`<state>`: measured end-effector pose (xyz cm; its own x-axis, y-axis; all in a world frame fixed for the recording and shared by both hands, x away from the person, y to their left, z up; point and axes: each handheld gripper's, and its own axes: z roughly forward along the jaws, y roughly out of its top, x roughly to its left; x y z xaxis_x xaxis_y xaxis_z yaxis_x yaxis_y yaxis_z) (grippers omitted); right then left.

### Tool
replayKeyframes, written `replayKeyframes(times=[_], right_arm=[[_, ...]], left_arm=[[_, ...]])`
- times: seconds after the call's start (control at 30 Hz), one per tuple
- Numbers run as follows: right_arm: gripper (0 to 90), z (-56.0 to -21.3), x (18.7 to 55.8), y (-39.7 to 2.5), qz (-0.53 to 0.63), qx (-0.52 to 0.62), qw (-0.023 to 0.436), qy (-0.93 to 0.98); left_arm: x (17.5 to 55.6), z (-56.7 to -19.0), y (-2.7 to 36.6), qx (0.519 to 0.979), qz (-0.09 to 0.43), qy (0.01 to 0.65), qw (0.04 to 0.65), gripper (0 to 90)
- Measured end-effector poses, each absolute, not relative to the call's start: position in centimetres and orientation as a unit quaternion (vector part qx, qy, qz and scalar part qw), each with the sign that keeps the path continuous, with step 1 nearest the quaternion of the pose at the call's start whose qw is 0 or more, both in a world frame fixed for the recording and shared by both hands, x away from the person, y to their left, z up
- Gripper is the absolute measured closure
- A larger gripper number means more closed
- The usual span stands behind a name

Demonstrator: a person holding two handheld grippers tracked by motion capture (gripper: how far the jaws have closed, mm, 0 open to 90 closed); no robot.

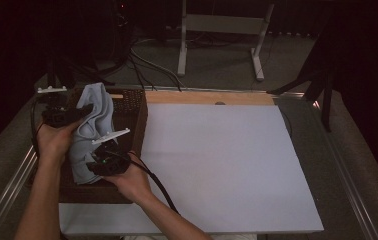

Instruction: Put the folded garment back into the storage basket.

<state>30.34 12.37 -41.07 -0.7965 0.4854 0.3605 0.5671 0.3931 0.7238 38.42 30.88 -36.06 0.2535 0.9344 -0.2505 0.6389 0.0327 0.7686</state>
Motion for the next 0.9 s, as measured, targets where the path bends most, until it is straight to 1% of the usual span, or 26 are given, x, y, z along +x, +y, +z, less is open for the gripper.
replayKeyframes(times=[0.9], right_arm=[[77.6,-41.51,30.08,13.08,-0.429,-0.315,0.054,-0.845]], left_arm=[[38.03,-36.96,31.66,0.676,0.177,0.589,0.406,82.3]])
